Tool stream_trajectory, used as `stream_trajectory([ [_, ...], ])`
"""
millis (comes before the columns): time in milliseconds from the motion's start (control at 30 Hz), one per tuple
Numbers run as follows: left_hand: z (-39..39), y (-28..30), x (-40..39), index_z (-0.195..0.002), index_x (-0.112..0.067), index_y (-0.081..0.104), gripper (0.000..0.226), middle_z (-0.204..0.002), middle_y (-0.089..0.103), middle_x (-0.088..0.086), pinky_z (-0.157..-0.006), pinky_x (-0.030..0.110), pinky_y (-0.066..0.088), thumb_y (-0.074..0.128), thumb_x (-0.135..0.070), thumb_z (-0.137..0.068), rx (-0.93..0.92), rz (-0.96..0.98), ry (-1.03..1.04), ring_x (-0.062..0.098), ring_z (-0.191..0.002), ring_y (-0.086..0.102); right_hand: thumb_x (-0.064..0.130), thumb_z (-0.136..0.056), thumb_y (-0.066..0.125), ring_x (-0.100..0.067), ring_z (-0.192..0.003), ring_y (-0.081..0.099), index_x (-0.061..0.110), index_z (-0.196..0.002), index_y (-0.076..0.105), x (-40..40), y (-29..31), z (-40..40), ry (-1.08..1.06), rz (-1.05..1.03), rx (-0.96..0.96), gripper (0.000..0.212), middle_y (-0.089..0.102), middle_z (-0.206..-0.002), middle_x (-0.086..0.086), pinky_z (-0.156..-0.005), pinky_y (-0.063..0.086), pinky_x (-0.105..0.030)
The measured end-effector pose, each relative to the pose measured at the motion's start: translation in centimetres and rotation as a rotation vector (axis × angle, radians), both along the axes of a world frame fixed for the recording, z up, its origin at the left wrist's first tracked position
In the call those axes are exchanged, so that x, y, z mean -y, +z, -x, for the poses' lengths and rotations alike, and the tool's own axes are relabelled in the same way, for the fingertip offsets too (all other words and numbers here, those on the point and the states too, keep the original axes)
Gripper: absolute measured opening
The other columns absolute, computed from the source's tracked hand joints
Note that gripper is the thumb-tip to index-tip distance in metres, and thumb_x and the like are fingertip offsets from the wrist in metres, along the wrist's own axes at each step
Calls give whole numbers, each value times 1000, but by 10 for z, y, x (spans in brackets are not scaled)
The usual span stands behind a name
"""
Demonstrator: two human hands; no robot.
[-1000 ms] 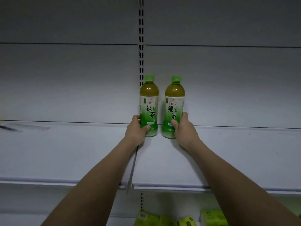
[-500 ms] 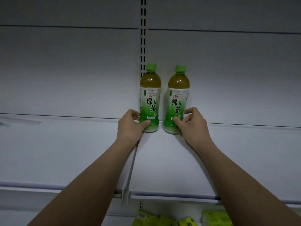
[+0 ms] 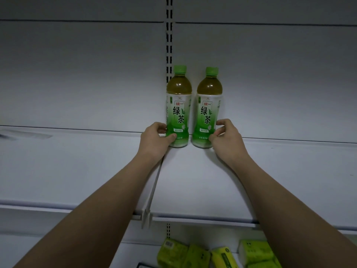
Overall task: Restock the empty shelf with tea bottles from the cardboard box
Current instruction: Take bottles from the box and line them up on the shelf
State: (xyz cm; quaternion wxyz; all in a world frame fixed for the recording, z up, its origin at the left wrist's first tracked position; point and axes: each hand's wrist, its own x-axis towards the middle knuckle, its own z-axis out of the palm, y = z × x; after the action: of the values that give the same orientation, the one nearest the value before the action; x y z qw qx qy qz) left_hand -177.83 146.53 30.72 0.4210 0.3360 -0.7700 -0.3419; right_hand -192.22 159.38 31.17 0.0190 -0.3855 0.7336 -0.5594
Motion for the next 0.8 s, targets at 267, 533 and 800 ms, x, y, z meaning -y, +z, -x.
stream_trajectory([
  [267,5,-3,-4,-120,-12,58,39,-117,65,2,-88,28,47,69,-25,-85,38,35,54,18,-99,62,6,-87,56,-9,-71,56,13,-124,48,3,-2,1,-12,-2,-22,39,56,-77,4,-62,44,-24],
  [533,-37,13,-46,-124,-18,54,39,-125,60,4,-92,34,43,59,-32,-89,215,203,137,22,-114,54,24,-93,55,-25,-99,63,11,-120,53,-31,39,-42,-24,-134,-25,30,65,-108,-7,-89,53,-42],
  [800,-147,9,-153,-98,-18,65,19,-87,65,-6,-74,31,50,54,-24,-85,-43,244,26,16,-82,62,22,-90,53,-16,-81,62,10,-93,67,-124,25,-170,136,121,-11,18,68,-88,-2,-73,48,-30],
])
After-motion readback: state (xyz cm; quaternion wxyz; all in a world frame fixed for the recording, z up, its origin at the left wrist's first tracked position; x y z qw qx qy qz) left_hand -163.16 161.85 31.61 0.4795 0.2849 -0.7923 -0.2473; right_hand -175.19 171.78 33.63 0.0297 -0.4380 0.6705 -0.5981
